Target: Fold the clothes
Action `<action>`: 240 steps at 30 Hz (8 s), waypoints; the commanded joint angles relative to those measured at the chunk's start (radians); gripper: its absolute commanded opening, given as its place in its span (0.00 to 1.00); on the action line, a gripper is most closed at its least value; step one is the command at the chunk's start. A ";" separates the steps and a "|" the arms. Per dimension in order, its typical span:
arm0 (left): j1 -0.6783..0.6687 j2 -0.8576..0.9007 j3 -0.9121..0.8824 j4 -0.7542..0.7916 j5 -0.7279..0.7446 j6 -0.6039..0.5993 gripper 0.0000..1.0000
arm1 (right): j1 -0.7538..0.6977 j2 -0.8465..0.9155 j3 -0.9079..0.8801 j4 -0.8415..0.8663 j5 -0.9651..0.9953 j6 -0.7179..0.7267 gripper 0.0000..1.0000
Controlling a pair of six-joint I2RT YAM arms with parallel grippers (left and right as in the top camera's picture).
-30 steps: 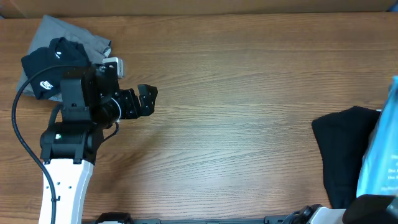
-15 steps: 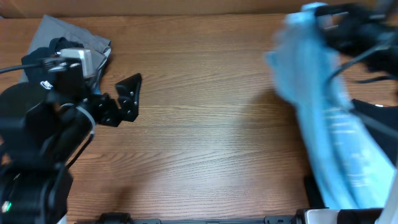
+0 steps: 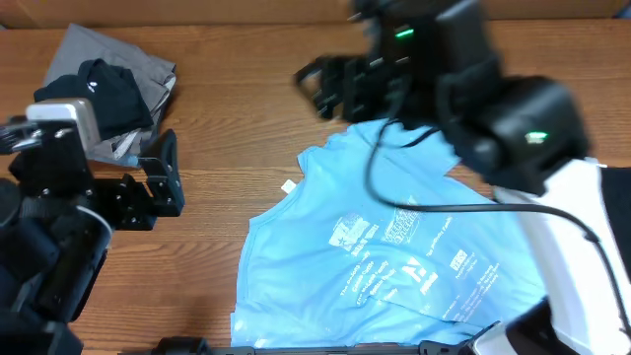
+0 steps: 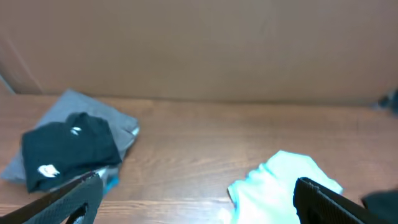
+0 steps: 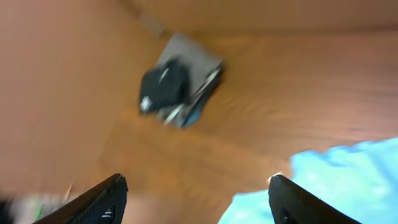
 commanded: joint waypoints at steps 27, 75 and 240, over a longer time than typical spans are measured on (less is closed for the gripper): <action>-0.475 1.288 0.017 0.595 0.179 0.306 0.85 | -0.517 -0.190 0.022 -0.365 0.122 0.082 0.84; -0.144 0.917 0.248 0.073 0.101 0.258 0.82 | -0.755 0.167 -0.076 -0.396 0.241 0.064 0.96; -0.085 0.745 0.451 -0.497 0.108 0.197 0.84 | -0.596 0.425 -0.831 0.415 0.065 -0.158 0.57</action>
